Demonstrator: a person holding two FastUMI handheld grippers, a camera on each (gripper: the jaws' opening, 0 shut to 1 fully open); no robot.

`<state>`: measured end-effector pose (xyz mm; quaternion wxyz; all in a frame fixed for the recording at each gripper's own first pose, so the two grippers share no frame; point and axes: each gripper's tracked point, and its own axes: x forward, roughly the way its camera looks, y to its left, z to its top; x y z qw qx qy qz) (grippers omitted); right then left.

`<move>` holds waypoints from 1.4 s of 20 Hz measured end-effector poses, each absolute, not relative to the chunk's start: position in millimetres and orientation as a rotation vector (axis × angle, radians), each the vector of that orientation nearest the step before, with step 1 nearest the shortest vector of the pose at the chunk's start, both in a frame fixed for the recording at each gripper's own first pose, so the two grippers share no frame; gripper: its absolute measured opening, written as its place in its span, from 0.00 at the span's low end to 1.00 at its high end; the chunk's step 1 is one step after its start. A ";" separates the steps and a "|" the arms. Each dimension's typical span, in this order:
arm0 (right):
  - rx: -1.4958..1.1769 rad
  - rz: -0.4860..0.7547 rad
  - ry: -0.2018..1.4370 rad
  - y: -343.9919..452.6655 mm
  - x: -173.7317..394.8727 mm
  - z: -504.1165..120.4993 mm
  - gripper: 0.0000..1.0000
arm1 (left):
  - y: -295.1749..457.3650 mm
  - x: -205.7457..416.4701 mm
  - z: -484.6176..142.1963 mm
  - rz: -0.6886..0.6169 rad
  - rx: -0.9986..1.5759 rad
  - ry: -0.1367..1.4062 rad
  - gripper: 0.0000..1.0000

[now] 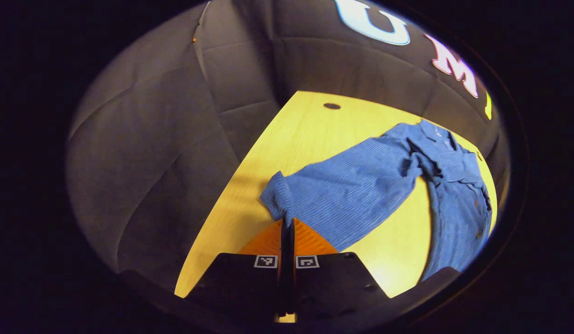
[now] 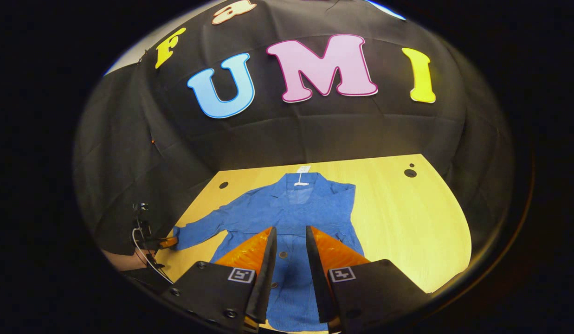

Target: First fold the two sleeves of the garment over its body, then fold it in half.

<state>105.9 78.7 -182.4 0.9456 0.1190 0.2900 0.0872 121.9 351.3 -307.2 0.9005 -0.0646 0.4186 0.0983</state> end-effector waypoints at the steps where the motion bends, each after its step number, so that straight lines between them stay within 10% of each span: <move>1: 0.244 0.174 0.592 75.5 104.5 -183.0 0.43 | 338.2 125.8 -298.0 0.173 -0.159 0.853 0.00; 28: 0.325 0.045 0.635 -16.5 59.9 -217.6 0.44 | 14.9 295.7 -192.9 -0.289 -0.014 0.818 0.00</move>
